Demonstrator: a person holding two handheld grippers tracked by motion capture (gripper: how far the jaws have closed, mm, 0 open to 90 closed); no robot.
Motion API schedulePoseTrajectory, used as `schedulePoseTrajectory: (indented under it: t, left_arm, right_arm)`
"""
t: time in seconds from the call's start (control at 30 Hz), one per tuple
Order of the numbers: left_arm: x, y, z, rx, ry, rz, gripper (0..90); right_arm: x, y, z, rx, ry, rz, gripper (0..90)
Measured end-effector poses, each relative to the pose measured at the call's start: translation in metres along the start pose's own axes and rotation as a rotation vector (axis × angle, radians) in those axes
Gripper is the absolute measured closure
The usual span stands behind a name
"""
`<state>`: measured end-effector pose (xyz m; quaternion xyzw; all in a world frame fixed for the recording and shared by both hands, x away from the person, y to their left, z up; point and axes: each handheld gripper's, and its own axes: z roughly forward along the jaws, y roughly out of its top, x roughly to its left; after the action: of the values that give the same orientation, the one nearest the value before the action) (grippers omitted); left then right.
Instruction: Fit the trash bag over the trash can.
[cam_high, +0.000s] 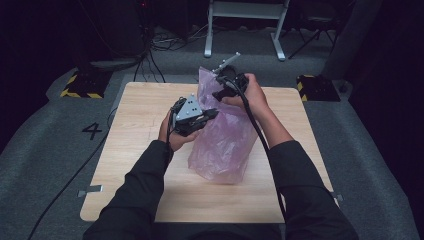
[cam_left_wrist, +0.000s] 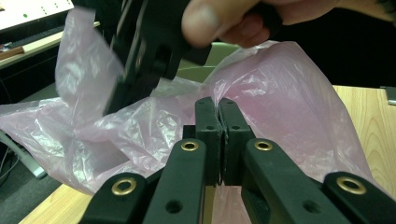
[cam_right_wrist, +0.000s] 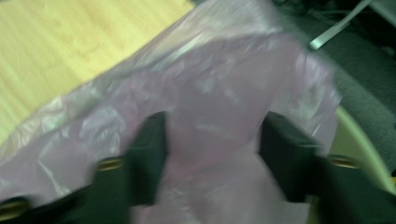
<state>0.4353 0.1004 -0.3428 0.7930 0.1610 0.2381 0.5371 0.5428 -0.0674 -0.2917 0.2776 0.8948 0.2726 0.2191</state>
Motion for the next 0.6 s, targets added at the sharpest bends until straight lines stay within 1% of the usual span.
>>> schedulePoseTrajectory:
  t: [0.03,0.07,0.1,0.17,0.2,0.27,0.3,0.37,0.4,0.43,0.47,0.5,0.53,0.57,0.6]
  left_arm:
    - [0.000,0.000,0.000,0.000,0.000,-0.001,88.3]
    - [0.000,-0.001,-0.001,0.001,0.001,0.002,88.2]
    - [0.000,-0.001,-0.001,-0.002,-0.002,0.001,88.2]
    - [0.000,-0.002,-0.001,-0.002,0.000,0.000,88.2]
    - [0.000,-0.001,-0.001,-0.003,-0.001,0.001,88.2]
    - [0.000,-0.001,-0.001,-0.003,0.000,0.003,88.1]
    - [0.000,-0.001,-0.002,-0.003,0.003,0.003,88.0]
    - [0.000,-0.001,-0.002,-0.002,0.010,0.007,87.8]
    - [0.001,-0.001,-0.003,-0.001,0.014,0.005,87.3]
    - [0.001,-0.001,-0.003,0.001,0.014,0.005,87.1]
    - [0.002,-0.001,-0.003,0.003,0.017,0.005,87.1]
    - [0.002,-0.002,-0.003,0.005,0.019,0.004,87.1]
    - [0.002,-0.002,-0.002,0.007,0.022,0.002,86.7]
    - [0.002,-0.002,-0.002,0.008,0.023,0.003,86.7]
    - [0.002,-0.001,-0.002,0.008,0.025,0.006,86.5]
  right_arm:
    - [0.000,0.000,0.000,0.000,0.000,0.000,55.9]
    - [0.002,0.000,0.002,0.017,-0.013,-0.018,61.3]
    - [0.002,-0.001,0.004,0.027,-0.005,-0.026,67.3]
    - [0.003,-0.002,0.006,0.052,-0.015,-0.038,76.7]
    - [0.003,-0.003,0.006,0.056,-0.012,-0.041,80.9]
    - [0.002,-0.006,0.006,0.066,-0.002,-0.064,87.9]
    - [0.001,-0.007,0.006,0.068,0.004,-0.076,89.4]
    - [0.000,-0.012,0.006,0.090,0.014,-0.094,89.9]
    - [-0.004,-0.018,0.004,0.115,0.019,-0.088,90.0]
    - [-0.007,-0.021,0.004,0.124,0.021,-0.081,90.0]
    - [-0.007,-0.021,0.004,0.124,0.021,-0.081,90.0]
    - [-0.011,-0.025,0.003,0.134,0.028,-0.067,90.0]
    - [-0.016,-0.032,0.001,0.154,0.038,-0.053,90.0]
    - [-0.016,-0.032,0.001,0.154,0.038,-0.053,90.0]
    - [-0.017,-0.036,0.000,0.166,0.047,-0.048,90.0]
